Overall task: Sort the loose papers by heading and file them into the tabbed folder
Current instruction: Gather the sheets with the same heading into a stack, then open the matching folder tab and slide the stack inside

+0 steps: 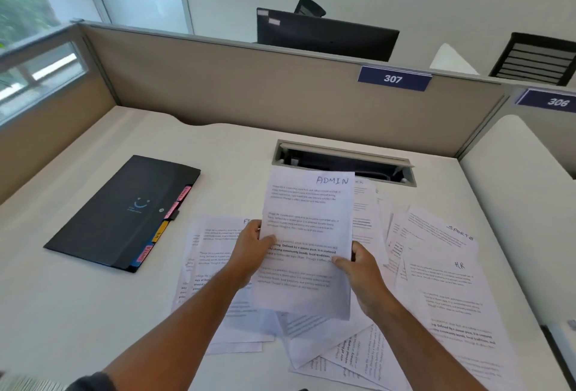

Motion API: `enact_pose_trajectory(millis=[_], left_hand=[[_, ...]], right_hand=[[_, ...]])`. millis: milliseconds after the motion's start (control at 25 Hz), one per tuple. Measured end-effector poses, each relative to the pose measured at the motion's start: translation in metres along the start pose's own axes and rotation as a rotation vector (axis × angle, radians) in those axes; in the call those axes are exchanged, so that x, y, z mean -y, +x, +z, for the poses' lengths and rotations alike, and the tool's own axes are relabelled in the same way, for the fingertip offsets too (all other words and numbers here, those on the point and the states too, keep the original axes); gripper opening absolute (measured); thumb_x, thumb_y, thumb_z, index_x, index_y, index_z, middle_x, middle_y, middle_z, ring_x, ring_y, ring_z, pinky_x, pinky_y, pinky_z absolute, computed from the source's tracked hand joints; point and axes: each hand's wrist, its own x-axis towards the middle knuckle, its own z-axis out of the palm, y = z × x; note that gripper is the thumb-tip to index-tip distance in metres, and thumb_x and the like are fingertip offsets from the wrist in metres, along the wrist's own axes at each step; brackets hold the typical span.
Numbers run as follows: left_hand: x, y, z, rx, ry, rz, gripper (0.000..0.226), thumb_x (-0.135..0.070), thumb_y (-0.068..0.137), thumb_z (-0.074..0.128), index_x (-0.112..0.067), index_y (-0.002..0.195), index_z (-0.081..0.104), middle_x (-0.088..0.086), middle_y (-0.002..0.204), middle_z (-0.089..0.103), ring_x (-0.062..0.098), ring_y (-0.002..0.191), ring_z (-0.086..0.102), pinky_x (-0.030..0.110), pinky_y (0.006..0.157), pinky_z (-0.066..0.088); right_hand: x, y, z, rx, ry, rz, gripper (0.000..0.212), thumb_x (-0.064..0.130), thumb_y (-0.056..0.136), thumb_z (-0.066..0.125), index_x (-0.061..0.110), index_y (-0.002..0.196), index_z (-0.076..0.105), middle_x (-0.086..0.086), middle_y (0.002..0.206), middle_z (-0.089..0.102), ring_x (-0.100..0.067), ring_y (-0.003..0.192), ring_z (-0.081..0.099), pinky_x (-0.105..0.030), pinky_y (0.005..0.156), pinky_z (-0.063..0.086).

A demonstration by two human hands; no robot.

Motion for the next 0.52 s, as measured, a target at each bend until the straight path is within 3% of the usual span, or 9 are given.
enact_pose_trajectory(millis=[120, 240, 400, 520], left_hand=[[0.013, -0.001, -0.019, -0.041, -0.031, -0.091, 0.022, -0.009, 0.096, 0.060, -0.021, 0.115, 0.059, 0.000, 0.109, 0.074, 0.023, 0.090, 0.075, 0.043, 0.076, 0.063], [0.023, -0.004, -0.038, -0.067, -0.060, -0.141, 0.024, -0.008, 0.096, 0.060, -0.019, 0.117, 0.059, 0.002, 0.109, 0.074, 0.023, 0.089, 0.076, 0.041, 0.075, 0.063], [0.037, -0.006, -0.060, -0.082, -0.055, -0.214, 0.021, -0.011, 0.096, 0.060, -0.019, 0.115, 0.059, 0.002, 0.108, 0.075, 0.023, 0.089, 0.076, 0.041, 0.072, 0.063], [0.046, -0.006, -0.082, -0.117, -0.073, -0.240, 0.012, -0.018, 0.100, 0.058, -0.017, 0.112, 0.060, 0.004, 0.101, 0.077, 0.022, 0.088, 0.076, 0.037, 0.070, 0.062]], right_hand=[[-0.009, 0.001, 0.014, 0.105, -0.044, 0.084, 0.021, 0.008, 0.098, 0.060, 0.022, 0.114, 0.065, 0.000, 0.113, 0.076, -0.025, 0.103, 0.071, -0.048, 0.090, 0.059], [-0.014, -0.004, 0.033, 0.204, -0.115, 0.104, 0.026, 0.006, 0.098, 0.058, 0.024, 0.116, 0.064, 0.004, 0.113, 0.076, -0.024, 0.105, 0.070, -0.046, 0.089, 0.058], [-0.018, -0.010, 0.056, 0.211, -0.173, 0.081, 0.028, 0.003, 0.098, 0.058, 0.024, 0.116, 0.064, 0.006, 0.114, 0.074, -0.021, 0.103, 0.069, -0.041, 0.084, 0.055], [-0.024, -0.010, 0.070, 0.195, -0.193, 0.089, 0.027, 0.006, 0.099, 0.059, 0.025, 0.118, 0.062, 0.005, 0.117, 0.071, -0.022, 0.104, 0.067, -0.046, 0.090, 0.055]])
